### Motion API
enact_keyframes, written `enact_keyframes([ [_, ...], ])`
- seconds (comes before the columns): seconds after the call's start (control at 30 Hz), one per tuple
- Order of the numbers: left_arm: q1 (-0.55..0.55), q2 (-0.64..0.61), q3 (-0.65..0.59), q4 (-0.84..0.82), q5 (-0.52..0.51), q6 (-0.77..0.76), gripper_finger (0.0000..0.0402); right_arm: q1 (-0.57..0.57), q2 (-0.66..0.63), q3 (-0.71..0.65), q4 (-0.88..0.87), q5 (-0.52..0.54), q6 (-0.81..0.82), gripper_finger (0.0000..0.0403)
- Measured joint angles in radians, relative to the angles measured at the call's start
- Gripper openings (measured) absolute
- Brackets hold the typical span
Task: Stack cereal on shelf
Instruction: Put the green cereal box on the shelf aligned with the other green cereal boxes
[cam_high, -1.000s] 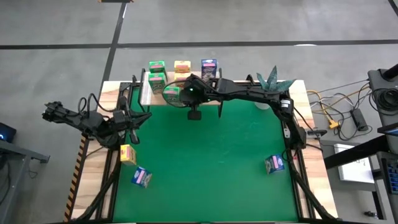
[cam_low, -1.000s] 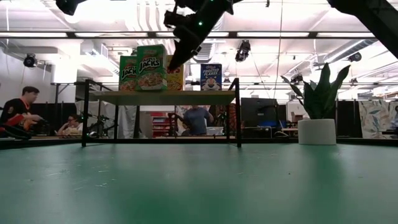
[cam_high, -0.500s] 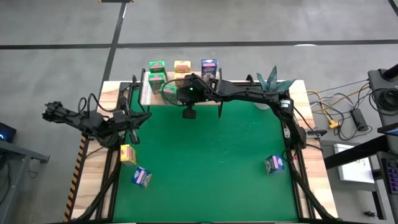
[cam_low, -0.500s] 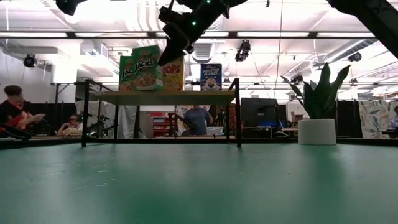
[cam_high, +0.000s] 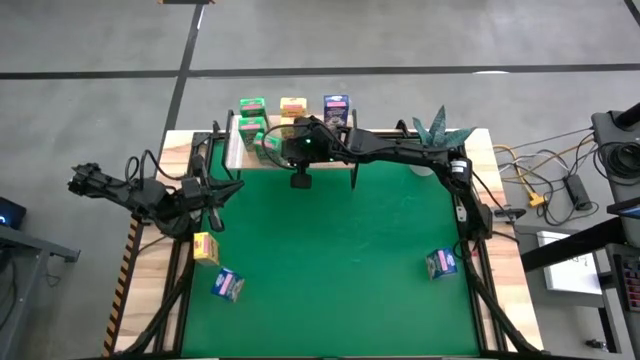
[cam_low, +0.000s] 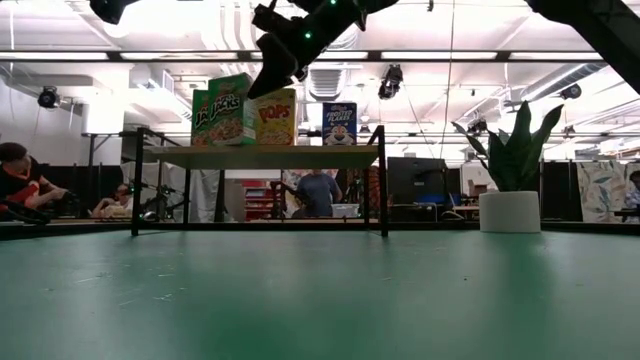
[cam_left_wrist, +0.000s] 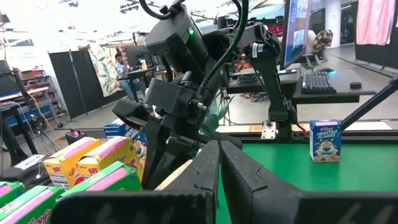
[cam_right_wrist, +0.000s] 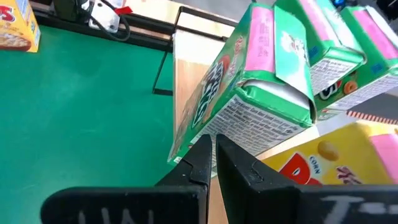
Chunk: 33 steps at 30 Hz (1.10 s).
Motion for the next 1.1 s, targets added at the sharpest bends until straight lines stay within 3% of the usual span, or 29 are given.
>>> enact_keyframes([
  [1.1,0.0,0.001,0.0,0.0,0.0,0.004,0.0,-0.02,0.027,-0.008,0.21,0.021,-0.129,0.0012],
])
